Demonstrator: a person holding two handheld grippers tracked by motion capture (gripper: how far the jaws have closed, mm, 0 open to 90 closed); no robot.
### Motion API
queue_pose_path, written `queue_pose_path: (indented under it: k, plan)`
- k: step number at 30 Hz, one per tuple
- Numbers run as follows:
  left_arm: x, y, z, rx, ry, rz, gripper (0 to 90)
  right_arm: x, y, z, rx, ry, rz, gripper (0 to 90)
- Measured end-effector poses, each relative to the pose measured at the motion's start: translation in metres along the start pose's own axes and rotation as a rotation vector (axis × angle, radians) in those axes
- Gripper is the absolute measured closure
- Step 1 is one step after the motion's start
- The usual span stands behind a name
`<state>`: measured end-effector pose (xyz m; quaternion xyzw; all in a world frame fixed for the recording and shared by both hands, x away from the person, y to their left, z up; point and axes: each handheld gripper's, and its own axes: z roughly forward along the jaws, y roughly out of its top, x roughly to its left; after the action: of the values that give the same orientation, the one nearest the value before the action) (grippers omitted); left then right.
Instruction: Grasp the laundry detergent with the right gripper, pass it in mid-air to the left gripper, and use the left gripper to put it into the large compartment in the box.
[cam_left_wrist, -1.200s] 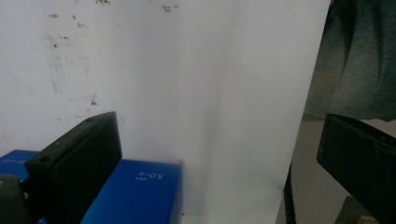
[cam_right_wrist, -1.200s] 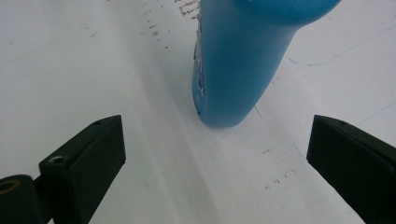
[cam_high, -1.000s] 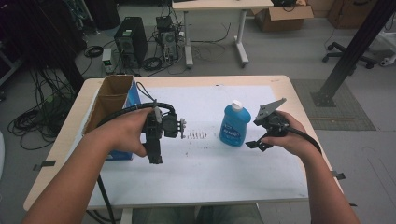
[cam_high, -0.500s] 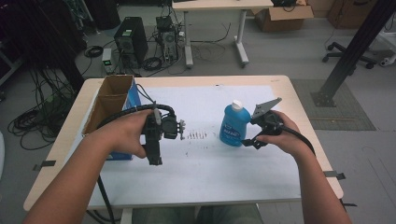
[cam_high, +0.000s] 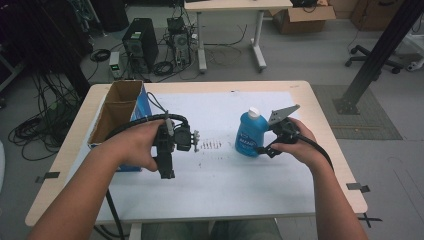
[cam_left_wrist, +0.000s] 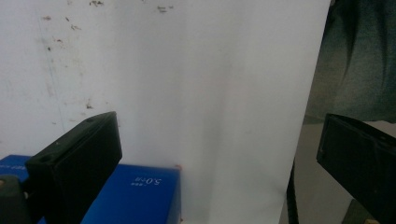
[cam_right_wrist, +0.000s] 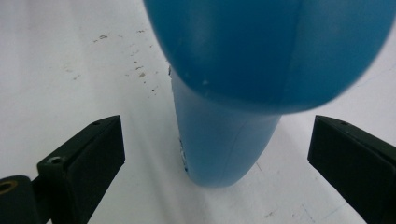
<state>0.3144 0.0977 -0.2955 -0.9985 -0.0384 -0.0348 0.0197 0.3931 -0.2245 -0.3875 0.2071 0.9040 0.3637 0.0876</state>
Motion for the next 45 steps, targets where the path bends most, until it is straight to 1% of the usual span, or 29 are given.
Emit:
queue_pose_path:
  k: [3, 7, 12, 15, 22, 26, 30, 32, 33, 39, 45]
  plan:
    - [-0.001, 0.000, 0.000, 0.001, -0.002, 0.000, 0.4, -0.001, 0.000, 0.005, -0.019, 0.003, 0.001, 3.9]
    - [-0.001, -0.001, 0.001, 0.008, -0.005, 0.000, 0.4, -0.002, 0.000, 0.009, -0.030, 0.006, 0.003, 3.9]
    - [-0.001, -0.003, 0.001, 0.008, -0.001, -0.001, 0.4, -0.004, 0.000, 0.010, -0.056, 0.012, 0.004, 3.7]
    - [-0.001, -0.003, 0.001, 0.003, 0.002, 0.000, 0.4, -0.004, 0.000, 0.012, -0.070, 0.012, 0.007, 3.3]
    - [0.000, -0.001, 0.005, -0.001, -0.005, 0.000, 0.4, -0.002, -0.002, 0.014, -0.080, 0.008, 0.006, 3.0]
    - [0.001, 0.000, 0.006, -0.013, -0.010, 0.005, 0.5, -0.003, -0.003, 0.015, -0.112, 0.006, 0.011, 2.2]
    - [0.001, -0.001, 0.007, -0.010, -0.011, 0.000, 0.5, -0.004, -0.004, 0.017, -0.129, 0.001, 0.017, 2.1]
    - [0.001, 0.000, 0.007, -0.008, -0.010, 0.006, 0.4, -0.004, -0.005, 0.018, -0.136, -0.004, 0.016, 2.1]
    - [0.001, 0.000, 0.008, -0.010, -0.013, -0.003, 0.5, -0.004, -0.005, 0.018, -0.140, -0.007, 0.020, 2.1]
    - [0.000, 0.000, 0.007, -0.009, -0.011, -0.001, 0.4, -0.004, -0.006, 0.021, -0.163, -0.018, 0.026, 2.0]
    - [0.000, 0.000, 0.006, -0.009, -0.008, -0.001, 0.4, -0.005, -0.006, 0.025, -0.185, -0.042, 0.041, 2.3]
